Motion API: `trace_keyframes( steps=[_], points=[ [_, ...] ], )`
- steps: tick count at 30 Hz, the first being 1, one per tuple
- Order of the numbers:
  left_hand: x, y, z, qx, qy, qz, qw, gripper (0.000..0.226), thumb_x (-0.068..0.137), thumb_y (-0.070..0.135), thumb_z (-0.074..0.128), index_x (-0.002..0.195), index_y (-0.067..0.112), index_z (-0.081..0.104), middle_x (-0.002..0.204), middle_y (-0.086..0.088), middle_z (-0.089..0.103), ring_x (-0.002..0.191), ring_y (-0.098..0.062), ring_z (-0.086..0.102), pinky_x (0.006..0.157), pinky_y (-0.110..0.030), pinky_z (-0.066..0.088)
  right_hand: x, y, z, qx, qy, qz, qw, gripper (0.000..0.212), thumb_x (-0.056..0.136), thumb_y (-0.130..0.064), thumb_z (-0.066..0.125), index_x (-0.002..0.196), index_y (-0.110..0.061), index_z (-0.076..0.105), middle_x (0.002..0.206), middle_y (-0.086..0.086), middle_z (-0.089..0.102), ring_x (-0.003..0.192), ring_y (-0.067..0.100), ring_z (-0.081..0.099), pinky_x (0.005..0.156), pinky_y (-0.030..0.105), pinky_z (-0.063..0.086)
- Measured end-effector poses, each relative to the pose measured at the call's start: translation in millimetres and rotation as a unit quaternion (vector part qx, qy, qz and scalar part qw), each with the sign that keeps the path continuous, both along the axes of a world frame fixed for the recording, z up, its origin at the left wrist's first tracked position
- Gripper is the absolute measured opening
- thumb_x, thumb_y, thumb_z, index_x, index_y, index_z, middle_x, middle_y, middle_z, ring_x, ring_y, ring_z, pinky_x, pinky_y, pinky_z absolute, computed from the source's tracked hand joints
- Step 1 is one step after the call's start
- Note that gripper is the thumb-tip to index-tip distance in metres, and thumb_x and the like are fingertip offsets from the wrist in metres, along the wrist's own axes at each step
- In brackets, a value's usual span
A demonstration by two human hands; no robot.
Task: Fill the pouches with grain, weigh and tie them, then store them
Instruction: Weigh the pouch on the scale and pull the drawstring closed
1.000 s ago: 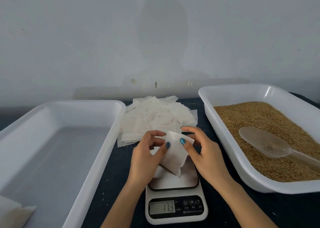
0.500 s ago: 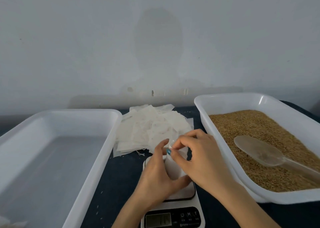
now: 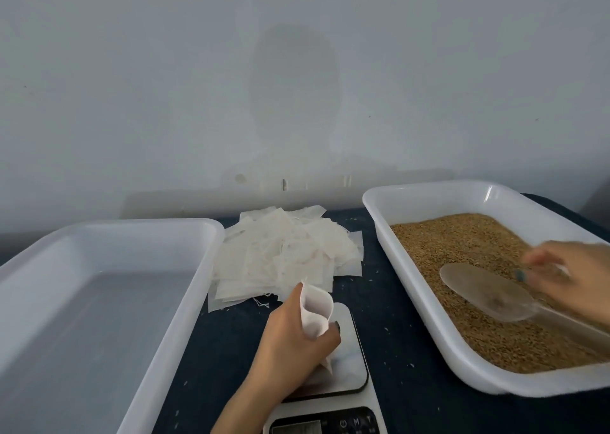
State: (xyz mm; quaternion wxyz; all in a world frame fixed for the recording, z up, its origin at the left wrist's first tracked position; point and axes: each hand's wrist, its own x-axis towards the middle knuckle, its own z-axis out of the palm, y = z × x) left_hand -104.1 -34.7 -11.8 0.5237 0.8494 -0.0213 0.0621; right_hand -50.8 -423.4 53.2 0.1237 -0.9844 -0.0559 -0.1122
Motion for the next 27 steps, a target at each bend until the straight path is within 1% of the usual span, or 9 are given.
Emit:
trace_keyframes(
  steps=[2, 4, 7, 10, 13, 16, 22, 25, 27],
  points=[
    [0, -2, -1, 0.01, -0.007, -0.002, 1.0, 0.06, 0.06, 0.051, 0.057, 0.108, 0.015, 0.055, 0.078, 0.017, 0.056, 0.074, -0.005, 0.054, 0.068, -0.019, 0.043, 10, -62, -30, -0.016, 0.054, -0.035, 0.998, 0.059, 0.05, -0.094, 0.042, 0.076, -0.044, 0.059, 0.075, -0.014, 0.071, 0.071, 0.004, 0.068, 0.068, 0.029, 0.058],
    [2, -4, -2, 0.023, -0.01, 0.005, 1.0, 0.065, 0.061, 0.051, 0.058, 0.115, 0.015, 0.054, 0.079, 0.018, 0.059, 0.078, -0.007, 0.057, 0.072, -0.023, 0.046, 18, -91, -54, -0.051, 0.073, -0.026, 0.996, 0.078, 0.046, -0.105, 0.031, 0.086, -0.047, 0.064, 0.079, -0.031, 0.068, 0.07, -0.006, 0.066, 0.059, 0.018, 0.054],
    [3, -6, -3, 0.033, -0.011, -0.002, 0.999, 0.037, 0.067, 0.042, 0.061, 0.103, 0.034, 0.055, 0.077, 0.016, 0.064, 0.077, -0.005, 0.063, 0.073, -0.024, 0.05, 25, -86, -62, -0.11, 0.133, 0.043, 0.984, 0.064, 0.052, -0.101, 0.036, 0.107, -0.07, 0.044, 0.098, -0.053, 0.051, 0.087, -0.024, 0.055, 0.057, 0.01, 0.048],
    [4, -6, -3, 0.04, -0.016, -0.045, 0.998, 0.014, 0.071, 0.034, 0.062, 0.079, 0.039, 0.051, 0.07, 0.013, 0.063, 0.065, -0.007, 0.063, 0.062, -0.021, 0.048, 31, -79, -46, -0.125, 0.158, 0.079, 0.976, 0.052, 0.063, -0.095, 0.033, 0.104, -0.066, 0.048, 0.099, -0.045, 0.055, 0.085, -0.016, 0.059, 0.063, 0.016, 0.052],
    [6, -5, -1, 0.059, -0.024, -0.076, 0.995, 0.015, 0.072, 0.033, 0.063, 0.077, 0.038, 0.049, 0.071, 0.013, 0.061, 0.065, -0.006, 0.06, 0.06, -0.018, 0.047, 39, -90, -16, -0.137, 0.088, 0.084, 0.983, 0.055, 0.065, -0.098, 0.02, 0.096, -0.067, 0.053, 0.097, -0.04, 0.058, 0.073, -0.01, 0.062, 0.058, 0.02, 0.054],
    [9, -5, -1, 0.078, -0.031, -0.09, 0.992, 0.016, 0.072, 0.035, 0.062, 0.076, 0.035, 0.047, 0.067, 0.012, 0.057, 0.063, -0.005, 0.056, 0.062, -0.02, 0.048, 40, -102, 18, -0.16, 0.044, 0.071, 0.984, 0.045, 0.066, -0.099, 0.026, 0.095, -0.074, 0.05, 0.101, -0.041, 0.051, 0.061, -0.009, 0.057, 0.051, 0.024, 0.051],
    [11, -8, -7, 0.104, -0.047, -0.093, 0.989, 0.022, 0.068, 0.025, 0.066, 0.071, 0.038, 0.048, 0.072, 0.013, 0.057, 0.066, -0.006, 0.055, 0.062, -0.025, 0.048, 23, -58, 22, -0.253, 0.039, 0.09, 0.963, 0.029, 0.073, -0.09, 0.031, 0.089, -0.076, 0.051, 0.066, -0.038, 0.039, 0.045, -0.013, 0.045, 0.029, 0.015, 0.032],
    [17, -13, -10, 0.098, -0.075, -0.053, 0.991, 0.023, 0.06, 0.016, 0.056, 0.061, 0.037, 0.048, 0.06, 0.016, 0.055, 0.055, -0.002, 0.049, 0.055, -0.024, 0.04, 14, -48, 14, -0.188, 0.072, 0.087, 0.976, 0.034, 0.075, -0.091, 0.025, 0.09, -0.077, 0.051, 0.084, -0.045, 0.049, 0.073, -0.025, 0.05, 0.033, 0.008, 0.033],
    [21, -15, -8, 0.109, -0.044, -0.061, 0.991, 0.015, 0.056, 0.019, 0.046, 0.063, 0.032, 0.043, 0.059, 0.019, 0.052, 0.053, -0.003, 0.045, 0.055, -0.025, 0.037, 7, -54, 10, -0.113, 0.077, 0.064, 0.989, 0.039, 0.071, -0.096, 0.026, 0.098, -0.08, 0.049, 0.1, -0.049, 0.05, 0.074, -0.019, 0.057, 0.043, 0.011, 0.045]
  ],
)
